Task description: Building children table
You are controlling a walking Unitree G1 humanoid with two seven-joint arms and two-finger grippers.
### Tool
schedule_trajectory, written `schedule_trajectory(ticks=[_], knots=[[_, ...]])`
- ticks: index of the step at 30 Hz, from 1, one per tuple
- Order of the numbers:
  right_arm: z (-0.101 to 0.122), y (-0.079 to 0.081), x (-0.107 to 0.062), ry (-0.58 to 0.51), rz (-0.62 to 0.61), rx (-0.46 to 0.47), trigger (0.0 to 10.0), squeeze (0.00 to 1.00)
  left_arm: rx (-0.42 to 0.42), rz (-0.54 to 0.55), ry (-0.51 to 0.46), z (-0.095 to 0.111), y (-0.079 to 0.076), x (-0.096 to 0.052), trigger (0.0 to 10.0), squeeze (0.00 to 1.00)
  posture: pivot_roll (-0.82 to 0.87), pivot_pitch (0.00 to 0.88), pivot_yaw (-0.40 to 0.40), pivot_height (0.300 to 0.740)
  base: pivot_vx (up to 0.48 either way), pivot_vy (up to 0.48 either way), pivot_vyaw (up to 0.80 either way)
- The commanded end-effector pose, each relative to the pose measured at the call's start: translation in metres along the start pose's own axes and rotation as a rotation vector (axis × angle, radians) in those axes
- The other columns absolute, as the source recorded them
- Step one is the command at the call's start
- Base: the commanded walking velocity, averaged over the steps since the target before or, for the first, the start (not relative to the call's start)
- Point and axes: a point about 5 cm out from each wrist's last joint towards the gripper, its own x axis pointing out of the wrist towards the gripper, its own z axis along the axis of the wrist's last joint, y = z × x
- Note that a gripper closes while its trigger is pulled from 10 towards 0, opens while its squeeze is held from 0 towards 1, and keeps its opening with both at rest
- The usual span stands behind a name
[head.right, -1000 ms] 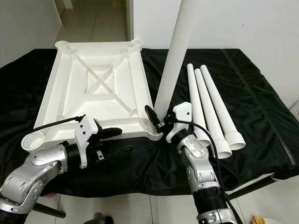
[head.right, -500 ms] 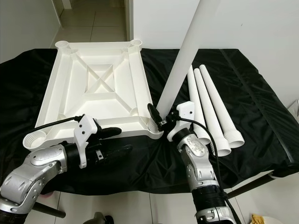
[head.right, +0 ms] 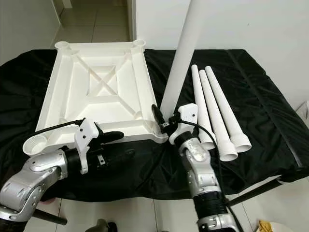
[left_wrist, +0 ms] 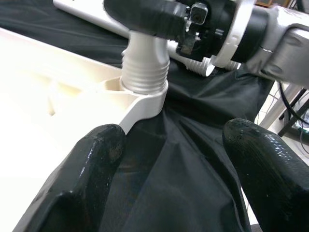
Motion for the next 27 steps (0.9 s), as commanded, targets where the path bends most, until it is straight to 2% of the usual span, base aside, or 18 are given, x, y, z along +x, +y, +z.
schedule_trajectory(ticks=[1, 9, 19, 27], knots=[[-0.05, -0.032, -0.033, 0.266, -0.249, -0.061, 10.0, 0.0, -0.005, 0.034, 0.0, 0.0, -0.001, -0.002, 10.0, 0.0, -0.02, 0.143, 0.036, 0.74, 0.0, 0.0, 0.0], [-0.041, -0.024, -0.03, 0.204, -0.274, -0.088, 10.0, 0.0, -0.003, 0.03, -0.005, 0.001, 0.0, -0.001, 10.0, 0.0, -0.02, 0.139, 0.037, 0.74, 0.0, 0.0, 0.0], [-0.041, -0.019, -0.026, 0.205, -0.292, -0.087, 10.0, 0.0, -0.005, 0.027, -0.003, 0.0, -0.001, -0.001, 10.0, 0.0, -0.03, 0.136, 0.032, 0.74, 0.0, 0.0, 0.0], [-0.047, -0.02, -0.03, 0.246, -0.331, -0.061, 10.0, 0.0, -0.008, 0.027, -0.004, 0.0, -0.002, -0.001, 10.0, 0.0, -0.02, 0.132, 0.027, 0.74, 0.0, 0.0, 0.0]])
